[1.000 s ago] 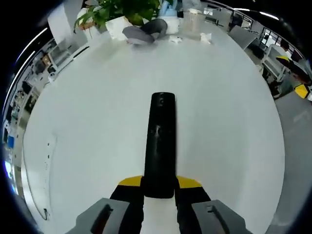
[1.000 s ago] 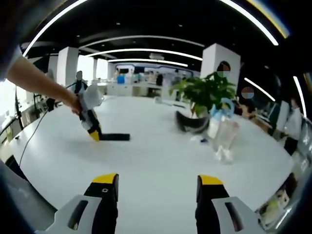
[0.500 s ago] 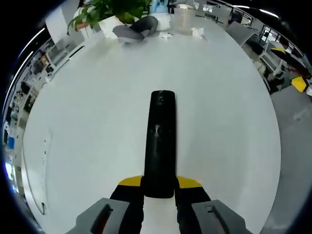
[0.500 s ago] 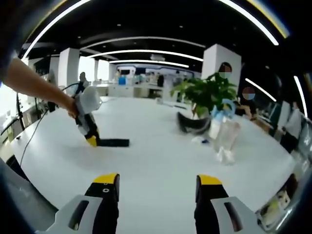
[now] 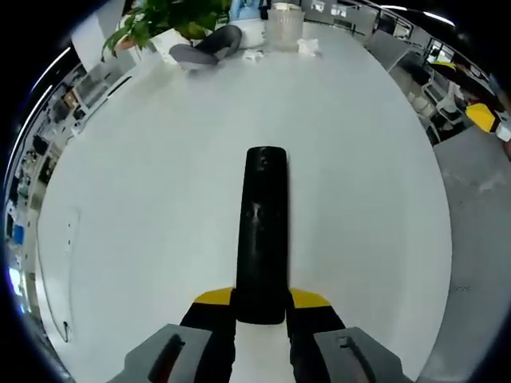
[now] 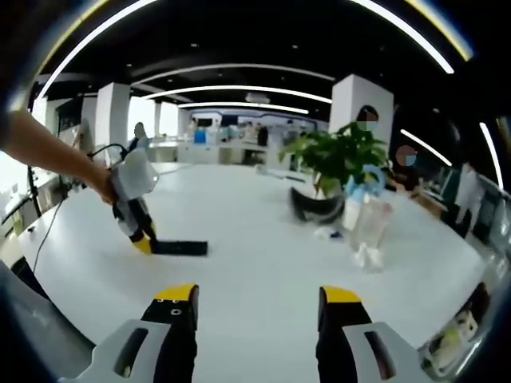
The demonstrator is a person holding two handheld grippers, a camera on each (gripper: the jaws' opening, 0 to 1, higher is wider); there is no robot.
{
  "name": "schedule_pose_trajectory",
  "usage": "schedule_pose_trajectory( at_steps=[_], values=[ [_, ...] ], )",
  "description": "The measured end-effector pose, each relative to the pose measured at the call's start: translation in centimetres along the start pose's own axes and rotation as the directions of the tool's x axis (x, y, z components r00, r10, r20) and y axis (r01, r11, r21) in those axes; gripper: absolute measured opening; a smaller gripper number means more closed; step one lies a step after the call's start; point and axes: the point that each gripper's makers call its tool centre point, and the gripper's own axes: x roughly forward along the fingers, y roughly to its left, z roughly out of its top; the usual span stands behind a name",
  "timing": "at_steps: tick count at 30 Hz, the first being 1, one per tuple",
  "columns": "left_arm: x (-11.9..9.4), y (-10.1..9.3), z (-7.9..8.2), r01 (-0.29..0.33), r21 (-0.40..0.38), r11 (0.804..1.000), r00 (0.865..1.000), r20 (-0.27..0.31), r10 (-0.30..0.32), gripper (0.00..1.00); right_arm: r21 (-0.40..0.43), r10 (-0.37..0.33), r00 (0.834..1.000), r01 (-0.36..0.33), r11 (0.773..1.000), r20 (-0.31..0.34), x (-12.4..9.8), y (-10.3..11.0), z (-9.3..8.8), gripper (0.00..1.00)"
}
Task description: Press the specified remote control buttons in sequence, fully releasing each button before pressing the next.
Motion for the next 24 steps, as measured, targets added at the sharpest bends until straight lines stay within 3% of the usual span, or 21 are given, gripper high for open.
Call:
schedule_pose_trajectory(
  at_steps=[19, 24],
  values=[
    [-0.4, -3.3, -0.9, 0.006, 0.011, 1.000, 1.000, -0.024, -0.006, 0.23, -0.017, 0.027, 0.999, -0.028, 0.999, -0.016, 0.1, 0.6, -0.3, 0.58],
    [-0.5, -3.9, -1.2, 0.010, 0.013, 1.000, 1.000, -0.023, -0.009, 0.23, -0.025, 0.003, 1.000, -0.003, 1.000, -0.018, 0.1, 0.2, -0.3, 0.56]
  ],
)
